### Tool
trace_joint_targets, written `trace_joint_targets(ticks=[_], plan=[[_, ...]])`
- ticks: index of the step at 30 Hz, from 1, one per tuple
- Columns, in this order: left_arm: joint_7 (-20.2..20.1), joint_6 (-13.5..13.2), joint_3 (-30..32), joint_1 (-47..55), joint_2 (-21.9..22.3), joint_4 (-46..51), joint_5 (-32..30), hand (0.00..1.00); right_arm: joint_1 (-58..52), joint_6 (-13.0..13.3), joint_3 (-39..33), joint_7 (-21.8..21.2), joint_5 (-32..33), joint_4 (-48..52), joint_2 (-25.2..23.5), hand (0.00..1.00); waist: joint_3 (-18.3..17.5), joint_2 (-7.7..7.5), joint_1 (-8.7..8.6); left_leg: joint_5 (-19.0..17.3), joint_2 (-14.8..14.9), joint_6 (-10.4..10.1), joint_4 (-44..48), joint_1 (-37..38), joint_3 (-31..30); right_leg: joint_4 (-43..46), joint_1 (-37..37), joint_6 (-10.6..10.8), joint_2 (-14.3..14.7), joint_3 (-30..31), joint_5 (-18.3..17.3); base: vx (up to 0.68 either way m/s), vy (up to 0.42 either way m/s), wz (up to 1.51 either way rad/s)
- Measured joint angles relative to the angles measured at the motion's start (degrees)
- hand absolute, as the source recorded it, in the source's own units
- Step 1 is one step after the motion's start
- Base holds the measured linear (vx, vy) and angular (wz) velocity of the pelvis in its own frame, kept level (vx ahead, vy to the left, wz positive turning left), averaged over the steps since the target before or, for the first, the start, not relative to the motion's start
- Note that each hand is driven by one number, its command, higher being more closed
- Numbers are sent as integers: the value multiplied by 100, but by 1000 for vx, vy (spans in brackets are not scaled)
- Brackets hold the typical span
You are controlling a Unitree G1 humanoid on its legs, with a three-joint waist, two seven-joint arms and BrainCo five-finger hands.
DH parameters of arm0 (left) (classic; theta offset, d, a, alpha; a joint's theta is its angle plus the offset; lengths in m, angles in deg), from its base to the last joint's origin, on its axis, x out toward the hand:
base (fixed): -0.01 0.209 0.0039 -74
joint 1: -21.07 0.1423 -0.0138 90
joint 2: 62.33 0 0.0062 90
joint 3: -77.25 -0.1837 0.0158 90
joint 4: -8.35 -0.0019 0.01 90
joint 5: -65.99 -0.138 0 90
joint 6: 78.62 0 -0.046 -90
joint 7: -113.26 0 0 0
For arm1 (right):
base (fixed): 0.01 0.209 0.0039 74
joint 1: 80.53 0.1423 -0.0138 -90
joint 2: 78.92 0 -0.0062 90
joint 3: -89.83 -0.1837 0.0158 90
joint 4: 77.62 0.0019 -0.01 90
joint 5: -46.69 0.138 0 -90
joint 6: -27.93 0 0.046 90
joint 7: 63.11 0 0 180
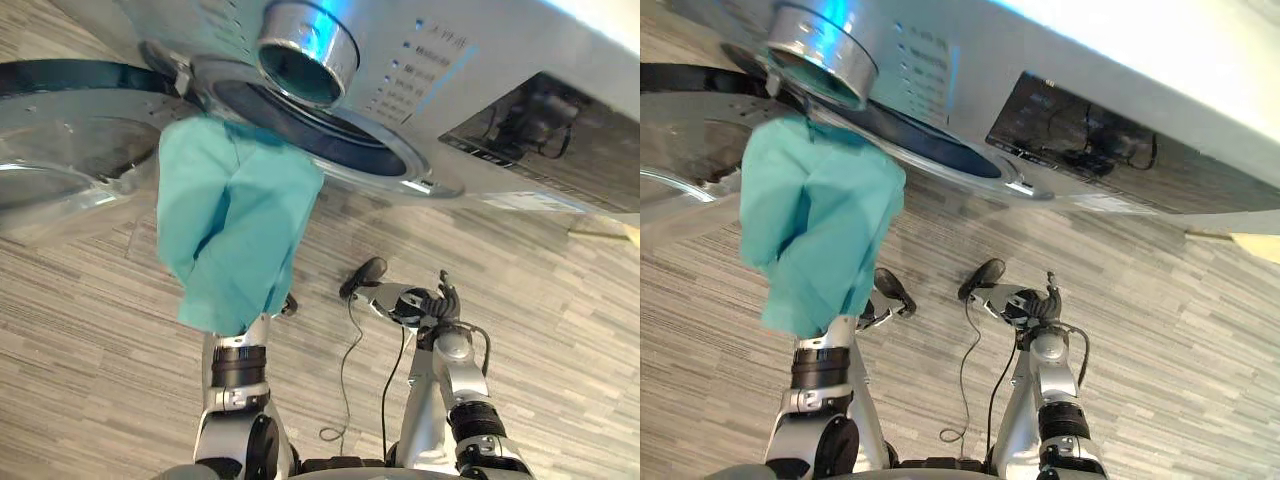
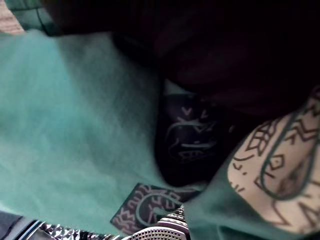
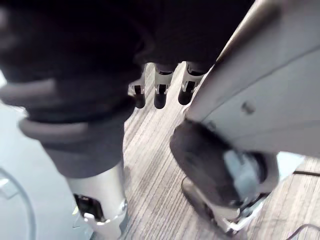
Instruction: Pick up the laundry basket with both hands and put the clothes into the washing machine.
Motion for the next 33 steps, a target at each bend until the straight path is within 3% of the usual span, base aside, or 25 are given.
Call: trace_joint_targets(ticks=[7, 19, 24, 28, 30, 31, 32, 33], plan=[[139, 1, 24, -1496, -586, -624, 209, 100, -3, -35, 92, 78, -59, 1043, -10, 0, -2, -4, -145, -61, 229, 96, 331, -684, 8, 126, -738, -149, 108, 117, 103, -55, -46, -21], [96, 199, -477, -3274, -1197, -1262, 282, 100, -12, -32, 143, -73, -237, 1376, -8, 0, -13, -5, -372, -18, 442, 84, 156, -829, 377, -417, -1183, -264, 505, 313, 598, -113, -30, -21], [78, 260, -696, -4875, -2033, -1983, 326, 100, 76, -23, 148, -77, -230, 1391, -3, 0, -17, -11, -505, 228, 369, 193, -321, -712, 757, -1057, -1209, -274, 668, 308, 998, -69, 8, -10], [-31, 701, -1021, -5459, -2711, -2620, -638, 100, 217, 82, 128, -145, -164, 1581, 2, 0, -17, -13, -515, 349, 336, 234, -622, -650, 978, -1598, -1200, -270, 864, 311, 1361, -61, 30, -19], [-26, 782, -1239, -5654, -2957, -2839, -1101, 100, 200, 185, 142, -174, -162, 1775, 4, 0, -17, -14, -520, 374, 329, 254, -695, -651, 1044, -1767, -1198, -264, 911, 306, 1471, -46, 39, -13], [-22, 892, -1316, -5654, -3094, -2840, -1563, 0, 162, 249, 131, -173, -161, 1921, 6, 0, -16, -15, -525, 384, 323, 265, -751, -651, 1104, -1905, -1198, -241, 948, 299, 1554, -60, 60, -16], [-21, 1026, -1317, -5661, -3196, -2877, -2355, 0, 104, 381, 122, -173, -162, 1992, 2, 0, -15, -17, -524, 387, 325, 272, -795, -654, 1153, -2041, -1195, -215, 1001, 299, 1641, -56, 62, -17], [-35, 1092, -1331, -5675, -3262, -2921, -2692, 0, 61, 450, 119, -172, -160, 2000, 2, 0, -15, -17, -524, 387, 322, 271, -822, -654, 1175, -2109, -1193, -202, 1017, 298, 1678, -38, 53, -15]])
